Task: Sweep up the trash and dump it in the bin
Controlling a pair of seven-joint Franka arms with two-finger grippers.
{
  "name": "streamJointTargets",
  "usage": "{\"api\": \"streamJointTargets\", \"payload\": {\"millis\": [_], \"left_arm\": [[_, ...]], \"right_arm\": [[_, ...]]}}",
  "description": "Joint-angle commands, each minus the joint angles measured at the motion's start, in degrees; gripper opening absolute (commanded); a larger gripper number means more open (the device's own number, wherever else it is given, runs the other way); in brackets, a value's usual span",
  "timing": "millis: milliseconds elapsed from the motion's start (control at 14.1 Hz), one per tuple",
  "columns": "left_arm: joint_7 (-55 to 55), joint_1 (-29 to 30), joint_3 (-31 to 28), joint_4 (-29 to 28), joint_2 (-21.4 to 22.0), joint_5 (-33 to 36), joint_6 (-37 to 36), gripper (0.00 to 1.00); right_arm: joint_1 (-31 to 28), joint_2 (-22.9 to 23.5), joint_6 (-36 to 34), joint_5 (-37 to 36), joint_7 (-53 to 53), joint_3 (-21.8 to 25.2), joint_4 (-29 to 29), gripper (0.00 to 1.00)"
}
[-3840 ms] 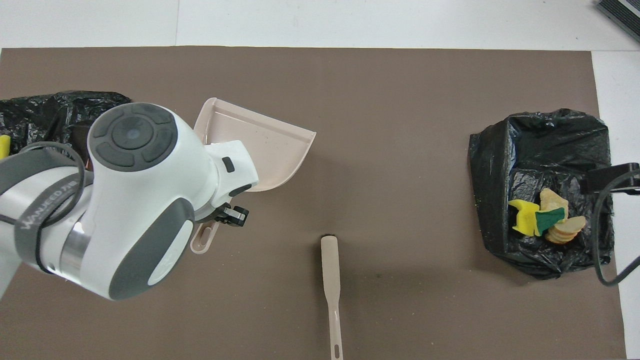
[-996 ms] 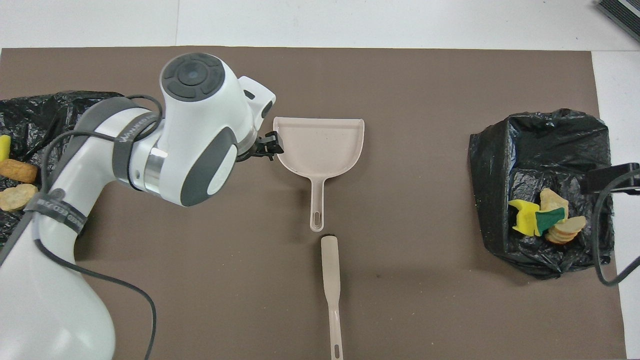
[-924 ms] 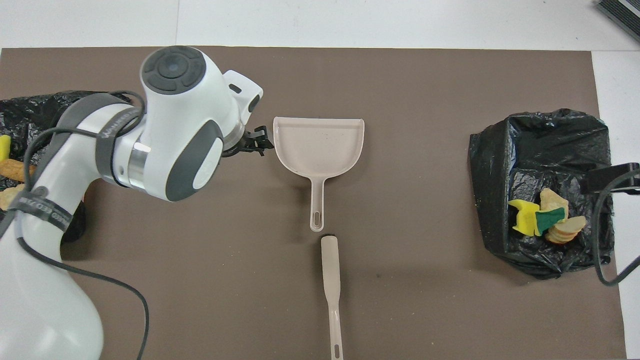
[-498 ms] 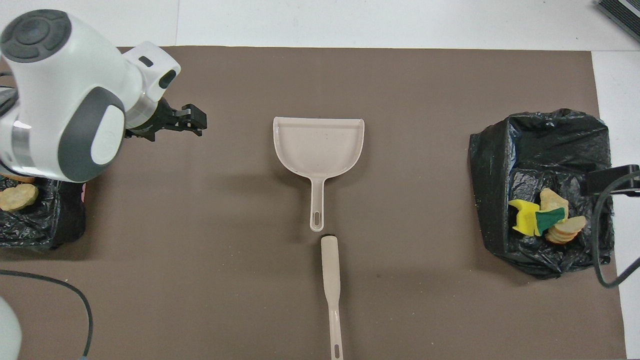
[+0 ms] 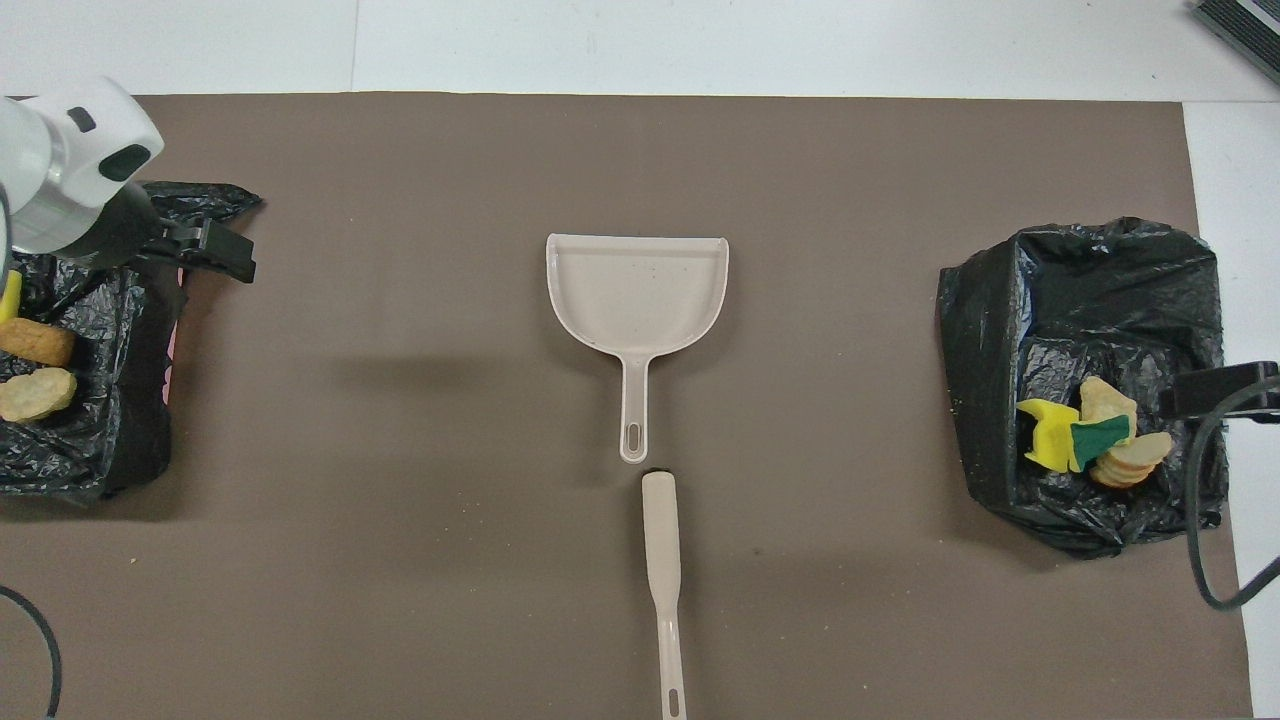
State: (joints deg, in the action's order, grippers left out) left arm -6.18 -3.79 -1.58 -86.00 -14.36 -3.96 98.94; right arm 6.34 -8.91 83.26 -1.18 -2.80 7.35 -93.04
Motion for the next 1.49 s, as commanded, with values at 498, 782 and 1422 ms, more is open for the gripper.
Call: {"api": "streamJointTargets", "payload": {"millis": [498, 782, 1422], "left_arm": [[-1.9, 1.6, 0.1, -8.3, 12.4, 1.5, -4.2, 1.00], [-1.5, 1.9, 0.1, -6.7, 13.1, 2.5, -5.2, 1.00], [-1.9, 1.8, 0.3, -6.2, 13.4, 4.0, -8.7, 1.00]], "right_arm": [[-0.8, -1.3, 0.8, 0.6, 1.8, -0.3, -1.6, 1.00], [-0.9, -1.2, 0.8, 0.6, 1.8, -0.3, -1.6, 1.00], [-0.9, -1.2, 0.8, 0.6, 1.8, -0.3, -1.6, 1.00]]}}
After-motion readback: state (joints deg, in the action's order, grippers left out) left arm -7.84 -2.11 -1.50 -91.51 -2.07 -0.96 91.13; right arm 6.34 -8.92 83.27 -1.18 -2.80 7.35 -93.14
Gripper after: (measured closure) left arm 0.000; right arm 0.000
